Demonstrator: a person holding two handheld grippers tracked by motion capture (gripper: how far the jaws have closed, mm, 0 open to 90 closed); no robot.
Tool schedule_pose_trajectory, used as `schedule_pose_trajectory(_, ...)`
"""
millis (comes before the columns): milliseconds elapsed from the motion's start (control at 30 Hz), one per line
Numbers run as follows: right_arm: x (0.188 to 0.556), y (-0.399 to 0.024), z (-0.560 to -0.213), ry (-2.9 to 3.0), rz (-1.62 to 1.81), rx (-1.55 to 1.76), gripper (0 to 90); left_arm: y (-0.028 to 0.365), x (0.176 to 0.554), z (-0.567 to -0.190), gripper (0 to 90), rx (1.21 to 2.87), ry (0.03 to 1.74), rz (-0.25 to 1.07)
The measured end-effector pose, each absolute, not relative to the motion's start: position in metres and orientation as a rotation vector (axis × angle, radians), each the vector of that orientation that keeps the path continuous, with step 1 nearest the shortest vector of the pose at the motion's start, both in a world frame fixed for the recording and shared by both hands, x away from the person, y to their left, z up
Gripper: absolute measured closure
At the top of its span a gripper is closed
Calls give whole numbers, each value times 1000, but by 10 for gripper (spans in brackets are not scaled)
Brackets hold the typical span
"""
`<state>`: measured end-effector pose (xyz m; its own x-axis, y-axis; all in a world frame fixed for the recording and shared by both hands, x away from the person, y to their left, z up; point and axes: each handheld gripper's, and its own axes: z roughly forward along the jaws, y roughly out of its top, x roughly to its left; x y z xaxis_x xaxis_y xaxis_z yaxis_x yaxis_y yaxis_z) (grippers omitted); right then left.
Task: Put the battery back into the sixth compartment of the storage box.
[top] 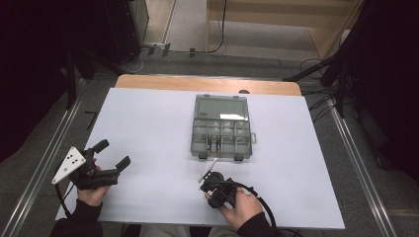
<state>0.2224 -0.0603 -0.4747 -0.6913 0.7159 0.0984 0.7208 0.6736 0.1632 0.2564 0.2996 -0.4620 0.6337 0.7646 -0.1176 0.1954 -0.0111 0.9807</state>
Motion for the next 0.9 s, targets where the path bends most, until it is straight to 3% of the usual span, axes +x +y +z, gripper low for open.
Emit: schedule_pose_trajectory(900, 243, -72, -449, -2758, -546, -1314, 778, 299, 257, -462, 0, 1553, 825, 542)
